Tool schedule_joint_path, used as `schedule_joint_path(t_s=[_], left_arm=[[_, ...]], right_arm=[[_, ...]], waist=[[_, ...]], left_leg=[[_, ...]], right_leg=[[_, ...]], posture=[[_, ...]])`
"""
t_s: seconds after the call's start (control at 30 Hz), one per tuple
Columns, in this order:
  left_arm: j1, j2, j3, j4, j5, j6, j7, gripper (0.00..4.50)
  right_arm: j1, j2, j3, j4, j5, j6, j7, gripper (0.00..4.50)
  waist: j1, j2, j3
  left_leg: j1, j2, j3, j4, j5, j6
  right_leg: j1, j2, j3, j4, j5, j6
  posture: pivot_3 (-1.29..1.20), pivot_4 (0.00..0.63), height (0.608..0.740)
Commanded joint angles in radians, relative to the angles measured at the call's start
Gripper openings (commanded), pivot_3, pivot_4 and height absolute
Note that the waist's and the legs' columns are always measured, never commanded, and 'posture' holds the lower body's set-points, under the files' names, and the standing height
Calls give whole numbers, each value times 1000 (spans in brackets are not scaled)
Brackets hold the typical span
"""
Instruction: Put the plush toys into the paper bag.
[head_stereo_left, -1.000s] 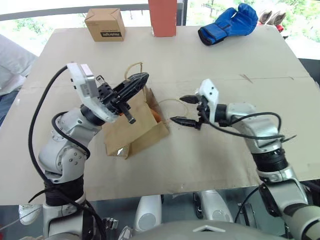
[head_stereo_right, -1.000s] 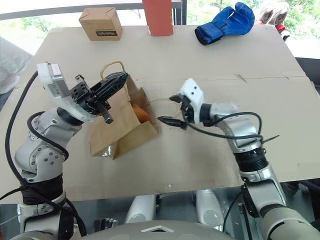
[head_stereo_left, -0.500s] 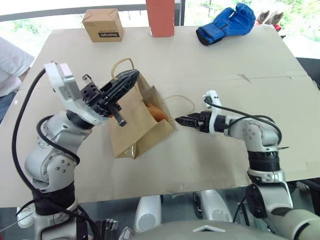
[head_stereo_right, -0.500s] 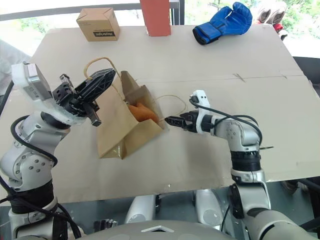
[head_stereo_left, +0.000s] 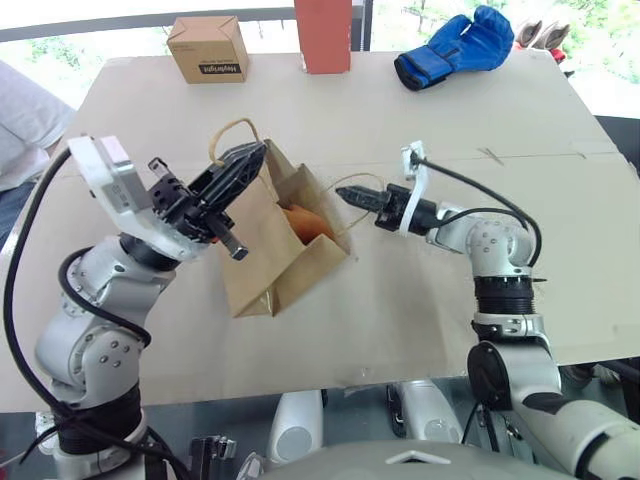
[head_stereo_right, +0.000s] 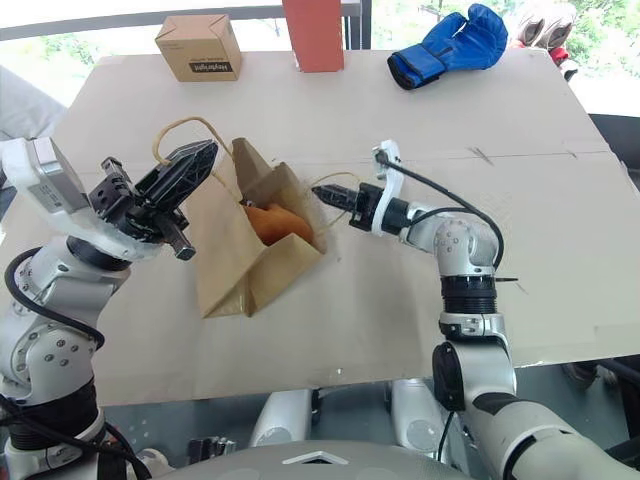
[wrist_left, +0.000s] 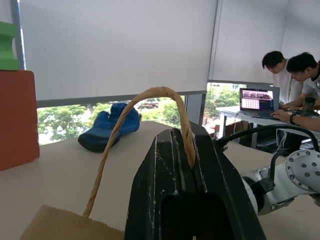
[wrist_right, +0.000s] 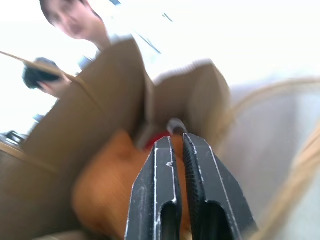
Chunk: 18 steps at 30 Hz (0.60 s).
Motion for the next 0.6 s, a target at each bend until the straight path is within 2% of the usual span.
schedule_joint_path(t_s=[0.03, 0.43, 0.53, 0.6], left_arm=[[-14, -7, 20, -30, -15, -40, 8, 0], [-229, 25, -32, 227, 57, -84, -100, 0], [-286, 58, -79, 345, 134, -88, -150, 0], [-319, 77, -125, 430, 208, -96, -169, 0]], right_arm=[[-79, -26, -36, -82, 75, -15, 2, 94], [-237, -182, -92, -290, 233, 87, -132, 94], [-271, -212, -60, -350, 245, 133, -185, 94], [-233, -246, 23, -393, 179, 119, -201, 94]], waist=[[0, 0, 0], [0, 1, 0], [-2, 1, 1], [-2, 1, 0]], left_leg=[[0, 0, 0, 0, 0, 0], [-1, 0, 1, -1, 0, 0], [-1, 0, 0, -2, 0, 0], [-1, 0, 0, -3, 0, 0]], right_leg=[[0, 0, 0, 0, 0, 0], [-2, 0, 0, 0, 0, 0], [-3, 1, 0, 0, 0, 0], [-4, 1, 1, 0, 0, 0]], posture=[[0, 150, 740], [0, 150, 740], [0, 150, 740], [0, 150, 740]])
